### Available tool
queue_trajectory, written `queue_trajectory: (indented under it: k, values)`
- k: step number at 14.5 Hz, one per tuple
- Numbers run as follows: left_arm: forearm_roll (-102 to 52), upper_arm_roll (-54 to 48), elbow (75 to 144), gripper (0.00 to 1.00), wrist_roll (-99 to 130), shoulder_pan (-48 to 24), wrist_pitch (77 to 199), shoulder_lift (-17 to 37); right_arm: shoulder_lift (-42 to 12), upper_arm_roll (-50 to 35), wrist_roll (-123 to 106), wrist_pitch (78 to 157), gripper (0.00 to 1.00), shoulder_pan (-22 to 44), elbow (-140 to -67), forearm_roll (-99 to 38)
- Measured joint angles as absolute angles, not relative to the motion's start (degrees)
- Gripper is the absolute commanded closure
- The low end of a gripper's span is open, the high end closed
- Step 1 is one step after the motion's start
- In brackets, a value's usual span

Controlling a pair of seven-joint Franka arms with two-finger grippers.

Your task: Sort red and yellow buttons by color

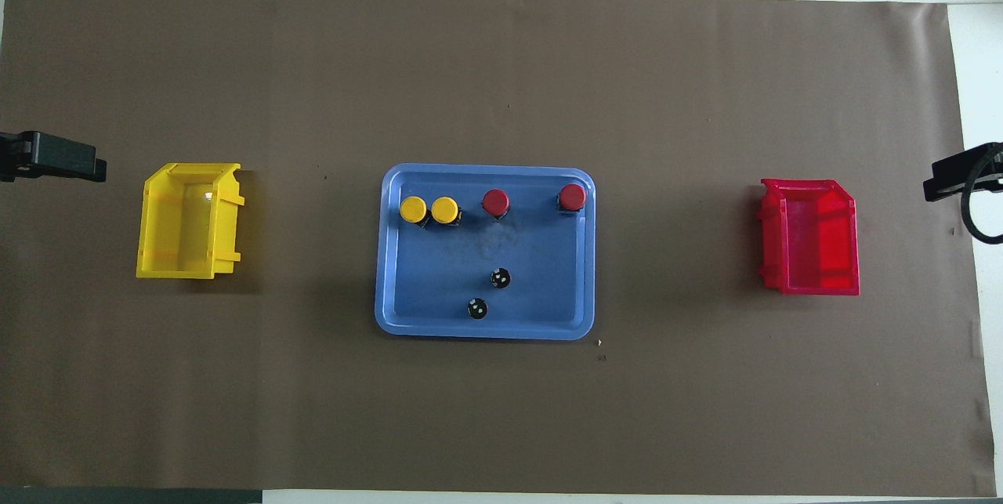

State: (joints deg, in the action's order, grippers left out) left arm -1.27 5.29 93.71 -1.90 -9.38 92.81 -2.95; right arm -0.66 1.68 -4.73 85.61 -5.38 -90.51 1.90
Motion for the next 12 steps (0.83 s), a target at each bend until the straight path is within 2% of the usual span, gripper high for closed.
queue_trajectory:
  k: [8, 12]
  values:
    - [-1.27, 5.29, 93.71, 0.0, -1.9, -9.38, 92.81, -2.95, -0.59, 1.47, -4.75, 85.72, 0.0, -5.08, -90.72, 1.9]
    - [-1.27, 5.29, 93.75, 0.0, -1.9, -9.38, 92.81, -2.95, -0.82, 1.37, -0.25, 90.01, 0.0, 1.45, -91.4, 1.81]
